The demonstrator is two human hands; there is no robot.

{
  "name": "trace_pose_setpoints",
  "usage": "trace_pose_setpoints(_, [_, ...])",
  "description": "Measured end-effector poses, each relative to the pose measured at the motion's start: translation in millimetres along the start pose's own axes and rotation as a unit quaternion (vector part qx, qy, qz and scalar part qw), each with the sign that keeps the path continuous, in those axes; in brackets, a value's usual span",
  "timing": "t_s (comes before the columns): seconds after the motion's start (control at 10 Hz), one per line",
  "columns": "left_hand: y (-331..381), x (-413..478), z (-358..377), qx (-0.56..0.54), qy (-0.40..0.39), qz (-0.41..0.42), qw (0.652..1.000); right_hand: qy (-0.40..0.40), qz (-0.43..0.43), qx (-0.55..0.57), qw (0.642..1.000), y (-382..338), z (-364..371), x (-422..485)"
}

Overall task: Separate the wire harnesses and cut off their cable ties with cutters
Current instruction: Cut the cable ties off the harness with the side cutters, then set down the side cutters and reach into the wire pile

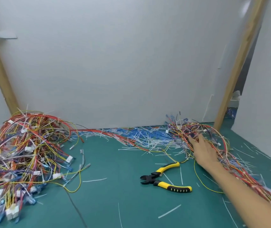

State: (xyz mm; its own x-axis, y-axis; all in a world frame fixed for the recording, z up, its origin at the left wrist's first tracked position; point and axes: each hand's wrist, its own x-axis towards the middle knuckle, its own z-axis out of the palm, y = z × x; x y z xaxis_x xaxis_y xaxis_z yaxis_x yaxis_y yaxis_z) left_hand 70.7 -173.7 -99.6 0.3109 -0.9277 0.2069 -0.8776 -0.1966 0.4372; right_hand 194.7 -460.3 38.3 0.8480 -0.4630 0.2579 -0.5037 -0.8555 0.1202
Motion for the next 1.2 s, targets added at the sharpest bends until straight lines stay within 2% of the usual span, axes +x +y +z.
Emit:
trace_pose_setpoints(0.1, [-10, -41, -70, 0.045, 0.079, -0.012, 0.996, -0.041, -0.006, 0.005, 0.999, -1, -2, -1])
trace_pose_setpoints(0.2, [-16, -62, -146, 0.033, 0.008, 0.005, 0.999, -0.027, 0.021, -0.009, 0.999, -13, -27, 2])
trace_pose_setpoints(0.3, [-24, -87, -142, 0.007, 0.192, -0.117, 0.974, 0.079, 0.011, -0.002, 0.997, -40, -47, -22])
trace_pose_setpoints(0.4, [-34, -91, -156, 0.01, 0.201, -0.161, 0.966, 0.095, -0.064, 0.245, 0.963, -87, -65, -65])
trace_pose_setpoints(0.5, [-46, -98, -171, 0.05, 0.227, -0.182, 0.956, 0.127, -0.179, 0.34, 0.914, -143, -73, -128])
trace_pose_setpoints(0.6, [-57, -106, -184, 0.078, 0.253, -0.203, 0.943, 0.071, -0.304, 0.311, 0.898, -187, -67, -181])
trace_pose_setpoints(0.7, [-70, -115, -197, 0.105, 0.285, -0.25, 0.919, 0.003, -0.351, 0.292, 0.89, -208, -51, -202])
trace_pose_setpoints(0.9, [-86, -141, -237, 0.176, 0.393, -0.311, 0.847, -0.009, -0.361, 0.281, 0.889, -202, -42, -200])
trace_pose_setpoints(1.0, [-104, -163, -262, 0.161, 0.434, -0.358, 0.811, -0.01, -0.363, 0.282, 0.888, -202, -44, -201])
trace_pose_setpoints(1.2, [-136, -168, -282, 0.158, 0.347, -0.499, 0.778, -0.006, -0.371, 0.283, 0.884, -201, -48, -202])
